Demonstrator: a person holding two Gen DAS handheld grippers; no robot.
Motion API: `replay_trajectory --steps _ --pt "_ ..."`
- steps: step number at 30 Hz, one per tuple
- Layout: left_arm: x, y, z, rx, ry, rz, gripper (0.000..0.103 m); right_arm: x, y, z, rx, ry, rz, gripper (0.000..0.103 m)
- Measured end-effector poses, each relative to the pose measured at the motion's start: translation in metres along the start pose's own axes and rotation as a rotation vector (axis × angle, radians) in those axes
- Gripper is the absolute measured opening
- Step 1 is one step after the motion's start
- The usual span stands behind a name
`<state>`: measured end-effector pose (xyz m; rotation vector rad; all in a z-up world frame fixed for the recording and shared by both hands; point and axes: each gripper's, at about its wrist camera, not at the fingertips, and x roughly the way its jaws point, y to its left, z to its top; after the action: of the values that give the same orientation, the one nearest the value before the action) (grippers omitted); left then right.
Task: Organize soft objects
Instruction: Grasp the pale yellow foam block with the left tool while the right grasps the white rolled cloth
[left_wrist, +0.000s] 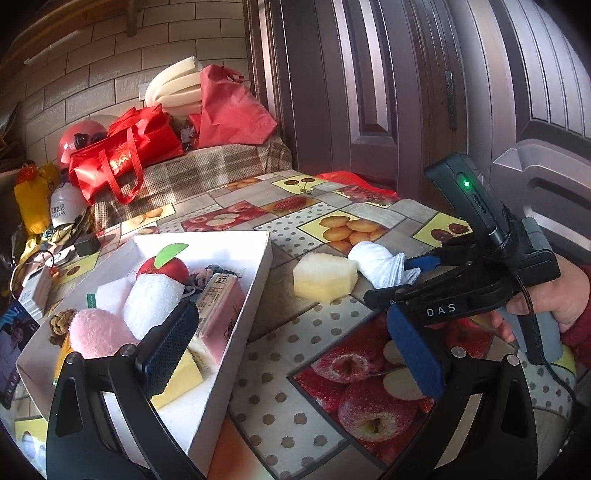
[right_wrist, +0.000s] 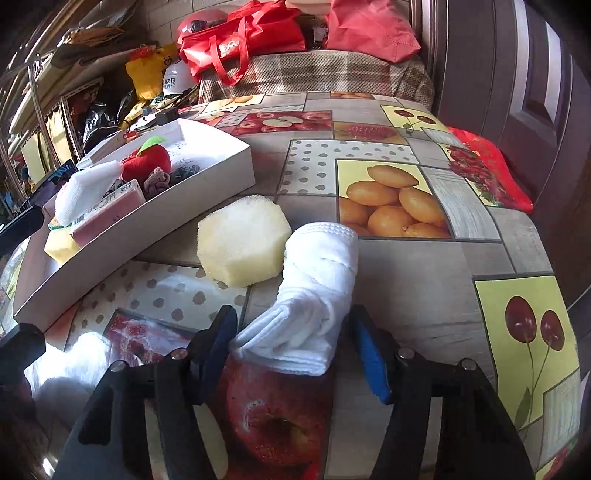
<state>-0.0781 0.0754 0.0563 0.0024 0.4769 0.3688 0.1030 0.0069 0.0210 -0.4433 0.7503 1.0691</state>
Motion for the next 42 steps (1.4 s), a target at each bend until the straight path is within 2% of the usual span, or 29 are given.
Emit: replay_trajectory --steps 1,2,7,11,15,20,25,28,30,32,34,38,42 --pt "0.002 -0.003 0.001 0.006 0.005 -0.008 0.103 -0.005 -0.005 -0.003 0.002 -0.009 0.001 0.049" --pt "0.006 -0.006 0.003 0.009 0.011 -0.019 0.103 -0.010 -0.010 -0.007 0.000 -0.012 -0.007 0.047" --pt "0.038 -0.024 0.017 0.007 0.074 -0.070 0.103 -0.036 -0.057 -0.022 0.144 -0.059 -0.074 0.047" --pt "0.077 -0.040 0.034 0.030 0.113 -0.074 0.103 -0.041 -0.087 -0.029 0.297 -0.081 -0.021 0.047" --pt "0.115 -0.041 0.049 0.023 0.156 -0.023 0.102 -0.045 -0.088 -0.030 0.309 -0.095 -0.005 0.047" --pt "0.147 -0.045 0.053 0.048 0.243 -0.020 0.102 -0.042 -0.087 -0.028 0.302 -0.090 0.019 0.047" --pt "0.165 -0.048 0.048 0.057 0.338 -0.005 0.102 -0.041 -0.087 -0.027 0.301 -0.090 0.029 0.047" --pt "0.169 -0.048 0.046 0.060 0.368 -0.010 0.102 -0.041 -0.086 -0.027 0.299 -0.092 0.026 0.047" --pt "0.167 -0.049 0.045 0.065 0.363 -0.017 0.092 -0.041 -0.086 -0.027 0.300 -0.092 0.024 0.047" --pt "0.164 -0.051 0.046 0.069 0.349 -0.022 0.065 -0.041 -0.087 -0.027 0.301 -0.091 0.023 0.047" --pt "0.161 -0.051 0.046 0.069 0.339 -0.026 0.055 -0.040 -0.086 -0.027 0.299 -0.090 0.021 0.047" --pt "0.157 -0.052 0.048 0.068 0.321 -0.068 0.047 -0.040 -0.086 -0.026 0.301 -0.091 0.021 0.047" --pt "0.151 -0.054 0.049 0.077 0.297 -0.089 0.044 -0.039 -0.088 -0.026 0.308 -0.093 0.018 0.047"
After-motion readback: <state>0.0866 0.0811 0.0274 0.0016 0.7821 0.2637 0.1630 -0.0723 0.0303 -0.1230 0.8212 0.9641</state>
